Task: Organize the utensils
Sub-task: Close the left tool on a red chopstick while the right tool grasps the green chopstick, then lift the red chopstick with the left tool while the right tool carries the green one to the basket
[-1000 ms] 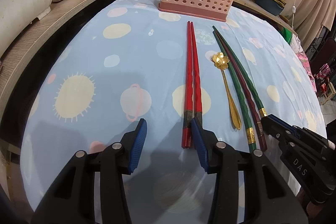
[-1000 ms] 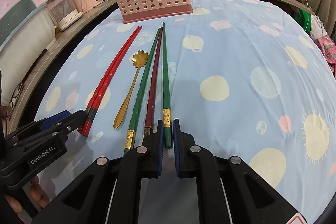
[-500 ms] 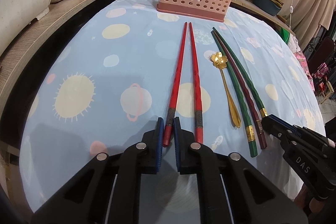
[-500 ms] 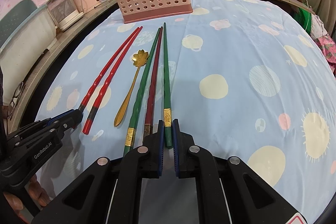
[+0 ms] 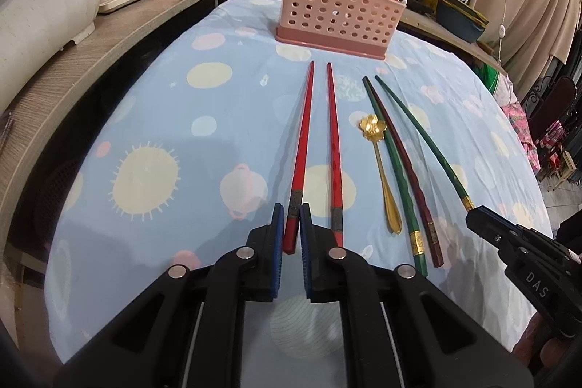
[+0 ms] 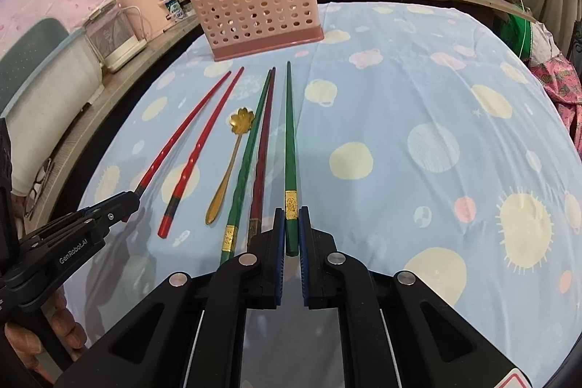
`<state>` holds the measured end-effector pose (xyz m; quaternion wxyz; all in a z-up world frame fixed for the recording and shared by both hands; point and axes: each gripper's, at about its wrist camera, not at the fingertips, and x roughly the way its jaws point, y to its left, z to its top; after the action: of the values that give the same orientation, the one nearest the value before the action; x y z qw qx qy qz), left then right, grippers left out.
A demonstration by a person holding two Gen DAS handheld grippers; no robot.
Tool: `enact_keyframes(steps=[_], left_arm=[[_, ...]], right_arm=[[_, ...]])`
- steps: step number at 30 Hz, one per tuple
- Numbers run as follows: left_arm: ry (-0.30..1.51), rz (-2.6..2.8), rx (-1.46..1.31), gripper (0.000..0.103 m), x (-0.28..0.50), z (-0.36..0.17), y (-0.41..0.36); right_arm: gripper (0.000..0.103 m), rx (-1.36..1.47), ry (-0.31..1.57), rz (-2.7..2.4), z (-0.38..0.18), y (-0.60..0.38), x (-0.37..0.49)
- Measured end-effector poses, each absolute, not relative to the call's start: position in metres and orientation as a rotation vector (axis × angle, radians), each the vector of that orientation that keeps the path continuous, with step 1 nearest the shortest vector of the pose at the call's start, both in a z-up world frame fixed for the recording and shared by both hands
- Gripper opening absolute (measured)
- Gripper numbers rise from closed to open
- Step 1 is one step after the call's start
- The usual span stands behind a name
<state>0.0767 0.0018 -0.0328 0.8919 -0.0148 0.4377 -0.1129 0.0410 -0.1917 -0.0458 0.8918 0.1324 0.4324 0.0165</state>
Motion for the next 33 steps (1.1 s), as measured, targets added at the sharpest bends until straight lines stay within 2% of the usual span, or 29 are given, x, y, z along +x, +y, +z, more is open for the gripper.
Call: enact_keyframes(steps=[33], left_arm=[[0.637, -0.249, -0.079, 0.007, 0.087, 0.094, 0.017]], right_arm=[[0.007, 0.373, 0.586, 0.002, 0.085, -0.253, 0.038]])
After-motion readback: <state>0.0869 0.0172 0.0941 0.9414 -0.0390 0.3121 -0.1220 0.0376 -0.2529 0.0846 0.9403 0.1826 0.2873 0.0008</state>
